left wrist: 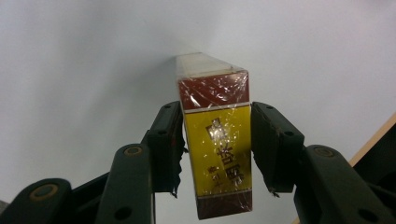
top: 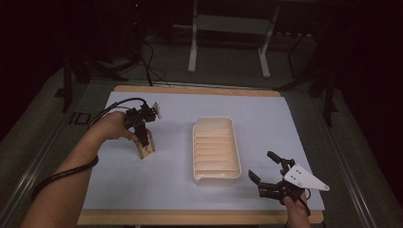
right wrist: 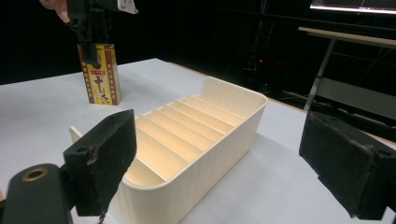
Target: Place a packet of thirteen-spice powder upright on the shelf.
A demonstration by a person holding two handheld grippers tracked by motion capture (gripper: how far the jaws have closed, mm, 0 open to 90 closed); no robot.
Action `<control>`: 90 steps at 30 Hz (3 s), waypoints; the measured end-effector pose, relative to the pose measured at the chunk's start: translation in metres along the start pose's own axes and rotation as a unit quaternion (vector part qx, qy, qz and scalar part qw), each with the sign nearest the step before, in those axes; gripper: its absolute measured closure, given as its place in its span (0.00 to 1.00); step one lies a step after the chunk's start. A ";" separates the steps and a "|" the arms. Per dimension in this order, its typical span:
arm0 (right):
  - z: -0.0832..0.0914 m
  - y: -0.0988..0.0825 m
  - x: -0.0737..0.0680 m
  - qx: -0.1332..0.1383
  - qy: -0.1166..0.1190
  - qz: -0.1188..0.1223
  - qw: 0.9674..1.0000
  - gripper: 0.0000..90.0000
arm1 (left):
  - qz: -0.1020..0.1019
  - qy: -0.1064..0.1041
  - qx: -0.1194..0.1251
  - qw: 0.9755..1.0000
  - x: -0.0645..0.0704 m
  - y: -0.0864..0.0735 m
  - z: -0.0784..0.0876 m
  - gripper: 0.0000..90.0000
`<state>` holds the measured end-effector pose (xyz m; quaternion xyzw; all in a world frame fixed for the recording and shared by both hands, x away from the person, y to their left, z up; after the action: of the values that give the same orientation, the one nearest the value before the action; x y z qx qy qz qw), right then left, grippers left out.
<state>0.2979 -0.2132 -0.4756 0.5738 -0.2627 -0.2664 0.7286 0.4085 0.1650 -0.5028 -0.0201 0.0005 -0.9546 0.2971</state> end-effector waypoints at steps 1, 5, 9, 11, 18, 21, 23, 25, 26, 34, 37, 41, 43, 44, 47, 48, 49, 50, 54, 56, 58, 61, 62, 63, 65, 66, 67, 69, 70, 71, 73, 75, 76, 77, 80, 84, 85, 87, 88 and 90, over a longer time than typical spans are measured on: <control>0.000 0.000 0.000 -0.001 0.000 0.001 1.000 0.12 | -0.005 0.003 -0.001 1.000 0.000 0.000 -0.001 0.66; 0.000 0.000 0.001 -0.002 -0.003 0.001 1.000 0.15 | -0.044 0.017 0.001 0.999 0.000 -0.003 -0.002 0.71; 0.001 0.000 0.001 -0.002 -0.002 0.001 1.000 0.15 | -0.065 0.026 0.008 0.998 -0.002 -0.005 0.000 0.75; 0.000 0.000 0.001 -0.004 -0.002 0.004 1.000 0.15 | -0.074 0.026 0.013 0.997 -0.001 -0.005 0.001 0.75; 0.000 -0.001 0.001 -0.007 -0.004 0.009 1.000 0.15 | -0.129 0.039 0.055 0.989 0.005 -0.004 0.017 0.75; 0.000 -0.001 0.001 -0.007 -0.003 0.008 1.000 0.15 | -0.149 0.039 0.058 0.986 0.010 -0.005 0.021 0.75; 0.000 -0.001 0.001 -0.006 -0.003 0.008 1.000 0.15 | -0.157 0.041 0.060 0.985 0.013 -0.005 0.023 0.75; 0.000 0.000 0.001 -0.005 -0.003 0.010 1.000 0.15 | -0.167 0.038 0.067 0.983 0.017 -0.004 0.026 0.75; 0.000 0.000 0.001 -0.004 -0.003 0.011 1.000 0.15 | -0.176 0.039 0.069 0.981 0.019 -0.004 0.028 0.75; -0.001 -0.001 -0.002 -0.009 0.006 0.013 1.000 0.15 | -0.197 0.039 0.072 0.977 0.030 0.000 0.041 0.76; 0.000 0.001 -0.001 -0.006 0.003 0.017 1.000 0.15 | -0.191 0.031 0.076 0.978 0.034 0.004 0.046 0.76; 0.000 0.001 -0.001 -0.006 0.004 0.015 1.000 0.15 | -0.198 0.027 0.080 0.977 0.042 0.008 0.053 0.76; 0.000 0.001 -0.001 -0.006 0.004 0.017 1.000 0.15 | -0.201 0.026 0.081 0.976 0.045 0.010 0.057 0.76; 0.000 0.001 -0.002 -0.006 0.004 0.016 1.000 0.15 | -0.206 0.025 0.080 0.975 0.048 0.011 0.059 0.76; 0.000 0.001 -0.003 -0.006 0.005 0.016 1.000 0.15 | -0.216 0.028 0.084 0.972 0.052 0.014 0.065 0.76; 0.000 0.001 -0.003 -0.006 0.006 0.016 1.000 0.15 | -0.219 0.027 0.088 0.971 0.055 0.016 0.068 0.76; 0.000 0.001 -0.003 -0.006 0.005 0.017 1.000 0.15 | -0.221 0.027 0.094 0.970 0.057 0.017 0.071 0.76; 0.000 0.001 -0.003 -0.006 0.006 0.016 1.000 0.15 | -0.225 0.028 0.096 0.969 0.058 0.019 0.074 0.76; 0.000 0.001 -0.003 -0.006 0.006 0.016 1.000 0.15 | -0.204 0.021 0.099 0.974 0.062 0.026 0.085 0.76; 0.000 0.001 -0.003 -0.006 0.005 0.016 1.000 0.15 | -0.190 0.013 0.100 0.977 0.064 0.030 0.089 0.76; 0.000 0.001 -0.003 -0.006 0.006 0.016 1.000 0.15 | -0.188 0.012 0.100 0.977 0.067 0.036 0.092 0.76; 0.001 0.001 -0.003 -0.006 0.006 0.018 1.000 0.15 | -0.184 0.005 0.105 0.977 0.071 0.043 0.094 0.76; 0.001 0.002 -0.003 -0.006 0.006 0.018 1.000 0.15 | -0.182 0.003 0.106 0.978 0.072 0.045 0.095 0.76; 0.001 0.002 -0.003 -0.005 0.007 0.017 1.000 0.15 | -0.186 0.000 0.106 0.977 0.074 0.046 0.095 0.76; 0.001 0.001 -0.003 -0.005 0.007 0.017 1.000 0.15 | -0.192 -0.001 0.111 0.975 0.076 0.050 0.096 0.76; 0.001 0.001 -0.003 -0.005 0.007 0.017 1.000 0.15 | -0.200 0.001 0.115 0.973 0.077 0.052 0.096 0.76; 0.001 0.001 -0.003 -0.005 0.008 0.017 1.000 0.15 | -0.202 -0.002 0.121 0.972 0.079 0.053 0.097 0.76; 0.001 0.001 -0.003 -0.006 0.008 0.017 1.000 0.15 | -0.204 -0.006 0.130 0.970 0.082 0.058 0.099 0.76; 0.001 0.001 -0.003 -0.006 0.008 0.017 1.000 0.15 | -0.208 -0.006 0.132 0.969 0.083 0.060 0.100 0.76; 0.001 0.001 -0.003 -0.006 0.008 0.017 1.000 0.15 | -0.208 -0.006 0.132 0.969 0.083 0.060 0.100 0.76; 0.001 0.001 -0.003 -0.005 0.008 0.016 1.000 0.15 | -0.211 -0.002 0.144 0.967 0.085 0.067 0.102 0.76; 0.001 0.002 -0.003 -0.005 0.007 0.019 1.000 0.15 | -0.217 0.005 0.153 0.964 0.085 0.072 0.103 0.76; 0.001 0.002 -0.003 -0.004 0.008 0.019 1.000 0.15 | -0.220 0.011 0.154 0.963 0.085 0.074 0.104 0.76; 0.001 0.002 -0.003 -0.004 0.007 0.019 1.000 0.15 | -0.222 0.013 0.156 0.962 0.085 0.076 0.104 0.76; 0.001 0.002 -0.003 -0.005 0.008 0.020 1.000 0.15 | -0.234 -0.005 0.163 0.958 0.089 0.084 0.106 0.76; 0.001 0.002 -0.003 -0.005 0.009 0.019 1.000 0.15 | -0.249 0.009 0.173 0.953 0.086 0.096 0.110 0.76; 0.001 0.002 -0.003 -0.005 0.010 0.019 1.000 0.15 | -0.249 0.006 0.176 0.952 0.086 0.099 0.111 0.76; 0.001 0.002 -0.004 -0.004 0.011 0.018 1.000 0.15 | -0.266 0.014 0.187 0.946 0.085 0.108 0.113 0.76; 0.001 0.002 -0.004 -0.004 0.012 0.019 1.000 0.15 | -0.270 0.016 0.193 0.943 0.085 0.112 0.115 0.76; 0.001 0.001 -0.004 -0.005 0.012 0.018 1.000 0.15 | -0.269 0.021 0.202 0.941 0.082 0.119 0.118 0.76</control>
<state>0.2945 -0.2114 -0.4742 0.5686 -0.2629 -0.2479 0.7390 0.4128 0.0216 -0.3834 0.0607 -0.1913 -0.9793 0.0265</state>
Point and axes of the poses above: each handheld gripper's, and its own axes: z roughly backward along the jaws, y roughly out of its top, x roughly to its right, the point moved 9 cm from there along -z, roughly forward along the jaws, and after that the axes turned 3 degrees about y, right-handed, at the moved point
